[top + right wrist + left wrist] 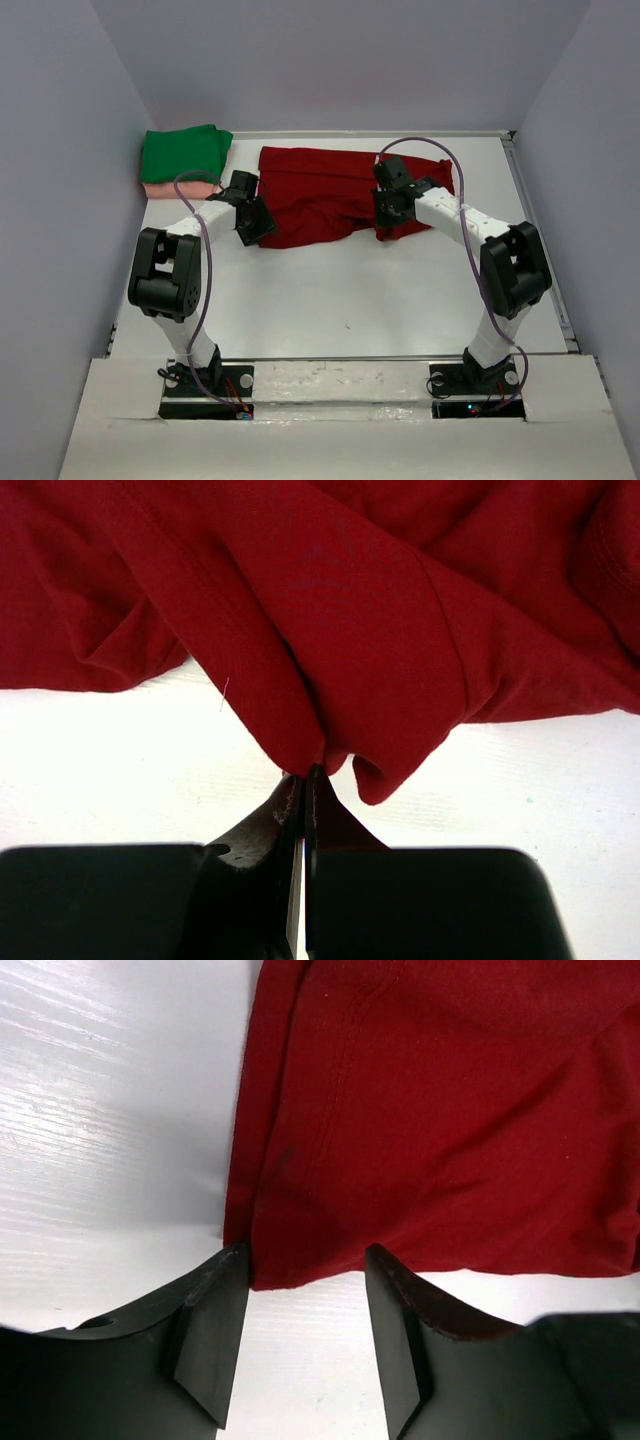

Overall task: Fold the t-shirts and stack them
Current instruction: Flatten the tshirt out

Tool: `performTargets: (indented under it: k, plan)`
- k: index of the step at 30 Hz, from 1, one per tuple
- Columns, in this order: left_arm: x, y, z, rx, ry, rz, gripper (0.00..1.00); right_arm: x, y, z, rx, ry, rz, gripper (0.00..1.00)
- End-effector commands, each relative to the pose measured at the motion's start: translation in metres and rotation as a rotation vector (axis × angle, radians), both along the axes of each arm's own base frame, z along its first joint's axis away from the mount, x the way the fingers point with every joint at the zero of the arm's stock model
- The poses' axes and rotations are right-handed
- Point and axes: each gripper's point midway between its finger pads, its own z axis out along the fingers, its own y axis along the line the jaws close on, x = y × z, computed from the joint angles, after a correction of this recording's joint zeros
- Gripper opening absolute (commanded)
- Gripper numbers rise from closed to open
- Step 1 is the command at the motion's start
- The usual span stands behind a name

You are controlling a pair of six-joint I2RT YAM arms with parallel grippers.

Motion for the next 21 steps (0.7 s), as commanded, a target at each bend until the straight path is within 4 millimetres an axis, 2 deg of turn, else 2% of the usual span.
performTargets:
  k: [1,2,4,5,8,13,15,18,21]
  plan:
    - [0.003,0.0,0.005,-0.01,-0.021,-0.008,0.56,0.009,0.003,0.01,0.024,-0.047,0.005,0.0]
    - [0.003,-0.001,0.005,-0.011,-0.021,-0.01,0.47,0.009,0.003,0.009,0.023,-0.042,0.005,0.0]
    - [0.002,-0.001,0.003,-0.012,-0.016,-0.01,0.38,0.009,0.002,0.01,0.021,-0.047,0.003,0.0]
    - [0.002,-0.001,0.003,-0.013,-0.015,-0.01,0.27,0.009,0.002,0.01,0.022,-0.045,0.004,0.0]
    - [0.002,-0.003,0.001,-0.019,-0.011,-0.014,0.16,0.009,0.002,0.011,0.02,-0.049,0.003,0.0]
    - [0.003,-0.002,0.001,-0.017,-0.01,-0.015,0.08,0.01,0.002,0.012,0.019,-0.051,0.006,0.0]
    - [0.003,-0.002,0.001,-0.018,-0.007,-0.015,0.0,0.01,0.003,0.012,0.021,-0.049,0.007,0.0]
    - [0.004,-0.004,0.004,-0.022,-0.014,-0.022,0.0,0.01,0.003,0.011,0.021,-0.049,0.008,0.0]
    - [0.005,-0.006,0.019,-0.035,-0.05,-0.039,0.0,0.009,-0.001,0.011,0.009,-0.054,-0.012,0.0]
